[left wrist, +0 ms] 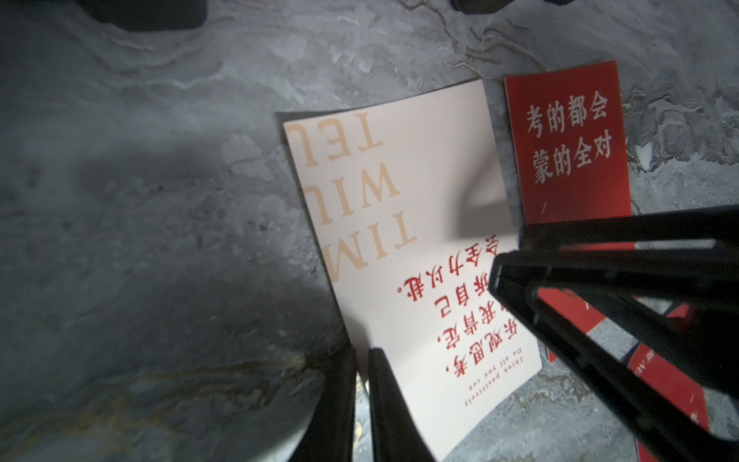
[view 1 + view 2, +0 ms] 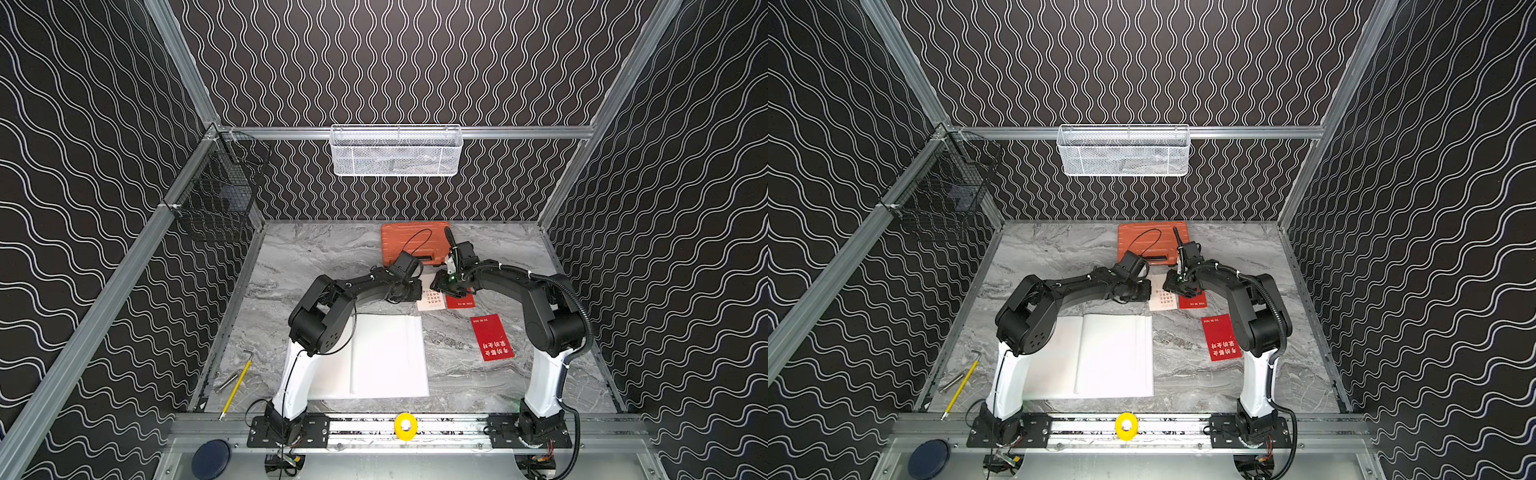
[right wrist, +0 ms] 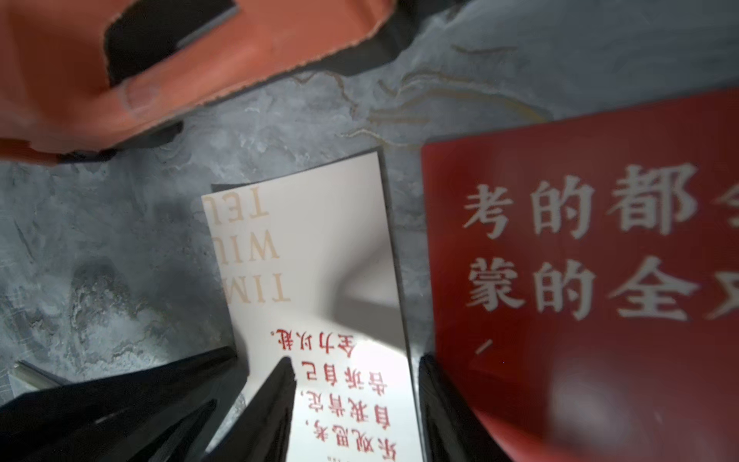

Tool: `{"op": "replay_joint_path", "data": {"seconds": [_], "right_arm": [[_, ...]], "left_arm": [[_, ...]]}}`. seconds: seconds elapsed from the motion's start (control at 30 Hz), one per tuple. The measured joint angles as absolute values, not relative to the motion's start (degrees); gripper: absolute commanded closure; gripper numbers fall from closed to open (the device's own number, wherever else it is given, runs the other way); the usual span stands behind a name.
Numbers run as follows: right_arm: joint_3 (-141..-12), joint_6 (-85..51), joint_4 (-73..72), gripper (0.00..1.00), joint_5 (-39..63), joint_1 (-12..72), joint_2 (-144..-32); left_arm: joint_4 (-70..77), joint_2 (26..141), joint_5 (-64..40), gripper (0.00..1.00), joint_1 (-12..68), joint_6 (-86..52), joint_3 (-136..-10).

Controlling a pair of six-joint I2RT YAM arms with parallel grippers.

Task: Place the photos into the photo albums
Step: Pick up the photo at the center of the board.

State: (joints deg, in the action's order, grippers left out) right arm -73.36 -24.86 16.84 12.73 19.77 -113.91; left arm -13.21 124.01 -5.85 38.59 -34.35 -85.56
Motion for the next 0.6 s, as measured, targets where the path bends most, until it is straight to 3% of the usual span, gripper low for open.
{"op": "replay_joint_path", "data": {"seconds": [0.2, 0.6], "right_arm": [[-73.4, -24.8, 15.8, 0.47, 12.8, 19.8, -114.1], [-71.9, -24.4, 14.6, 0.47, 16.0, 19.7, -113.2]], "left_arm": [[-14.9, 124.3, -5.1, 0.92, 38.6, -34.3, -86.5], [-16.8, 126.6, -4.5, 0.93, 38.3, -34.3, -90.0]]}}
